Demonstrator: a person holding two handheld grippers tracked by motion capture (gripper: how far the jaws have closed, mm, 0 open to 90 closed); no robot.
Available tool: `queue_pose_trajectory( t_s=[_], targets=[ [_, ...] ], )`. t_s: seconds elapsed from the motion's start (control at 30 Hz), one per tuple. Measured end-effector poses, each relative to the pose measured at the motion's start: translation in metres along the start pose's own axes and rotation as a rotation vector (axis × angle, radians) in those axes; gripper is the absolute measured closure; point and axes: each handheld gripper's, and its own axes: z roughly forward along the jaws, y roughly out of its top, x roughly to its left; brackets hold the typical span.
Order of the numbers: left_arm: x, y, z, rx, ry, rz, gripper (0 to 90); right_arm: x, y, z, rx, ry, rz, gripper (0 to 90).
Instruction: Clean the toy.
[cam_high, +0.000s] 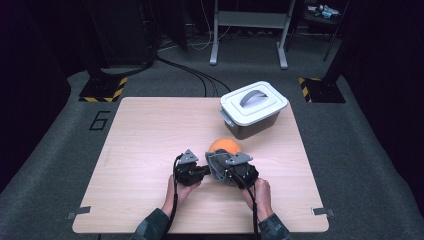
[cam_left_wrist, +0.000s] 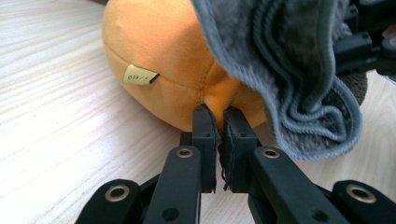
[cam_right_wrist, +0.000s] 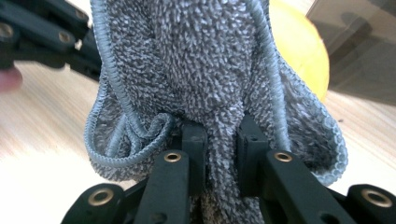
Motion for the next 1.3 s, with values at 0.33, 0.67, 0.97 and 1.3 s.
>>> queue_pose_trajectory(
  t_s=[0.33,0.67,0.97,1.3],
  targets=[
    [0.002,0.0,0.0,0.005,-0.001,-0.001,84.8,-0.004,-0.016,0.002,0.038,-0.006,-0.006,77.4],
    [0.005,-0.002,0.0,0.012,-0.007,-0.008,84.7,-0.013,-0.028,0.004,0.08,-0.009,0.031,77.3],
    [0.008,-0.004,0.0,0.023,-0.01,-0.024,84.5,-0.027,-0.042,0.01,0.125,-0.034,0.065,77.1],
    [0.011,-0.006,-0.002,0.023,-0.01,-0.034,83.7,-0.047,-0.042,-0.011,0.083,-0.043,0.133,76.3]
  ],
)
